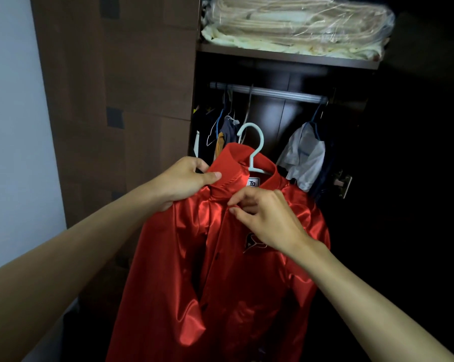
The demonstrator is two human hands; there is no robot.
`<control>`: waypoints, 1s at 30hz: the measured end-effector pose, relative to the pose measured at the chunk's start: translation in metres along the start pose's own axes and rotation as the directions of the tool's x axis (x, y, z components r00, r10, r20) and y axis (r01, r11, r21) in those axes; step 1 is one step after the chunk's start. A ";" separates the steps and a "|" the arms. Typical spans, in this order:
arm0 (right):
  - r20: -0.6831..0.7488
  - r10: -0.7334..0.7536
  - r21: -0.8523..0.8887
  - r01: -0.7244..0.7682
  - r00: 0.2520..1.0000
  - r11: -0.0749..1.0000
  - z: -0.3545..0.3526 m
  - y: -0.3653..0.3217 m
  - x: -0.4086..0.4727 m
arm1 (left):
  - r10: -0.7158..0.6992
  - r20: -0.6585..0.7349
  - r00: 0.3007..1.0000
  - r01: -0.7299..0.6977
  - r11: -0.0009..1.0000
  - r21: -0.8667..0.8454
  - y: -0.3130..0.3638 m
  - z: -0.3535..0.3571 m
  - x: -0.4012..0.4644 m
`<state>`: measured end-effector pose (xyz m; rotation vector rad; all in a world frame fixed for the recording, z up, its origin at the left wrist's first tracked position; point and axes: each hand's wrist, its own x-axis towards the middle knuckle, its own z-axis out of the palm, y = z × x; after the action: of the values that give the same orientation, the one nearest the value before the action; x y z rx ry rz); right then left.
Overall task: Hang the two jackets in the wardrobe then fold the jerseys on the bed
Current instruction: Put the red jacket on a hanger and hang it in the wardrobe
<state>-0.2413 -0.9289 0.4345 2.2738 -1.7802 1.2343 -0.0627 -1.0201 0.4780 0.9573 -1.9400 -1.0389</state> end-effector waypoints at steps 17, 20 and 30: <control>-0.391 0.308 0.065 -0.308 0.867 0.949 -0.058 0.004 0.026 | 0.045 0.217 0.975 -0.062 0.996 0.071 -0.007 -0.014 -0.013; -0.317 0.338 0.187 -0.291 0.886 0.938 -0.060 0.014 0.031 | 0.035 0.199 0.979 -0.041 0.999 0.030 -0.010 -0.016 -0.011; -0.075 0.298 0.537 -0.214 0.952 0.816 -0.060 -0.022 0.021 | 0.133 0.194 0.972 -0.219 0.815 0.536 -0.005 -0.025 -0.029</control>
<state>-0.2559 -0.9114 0.4978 2.1090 -1.9214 2.1194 -0.0272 -1.0059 0.4768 0.9925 -2.4743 -0.4406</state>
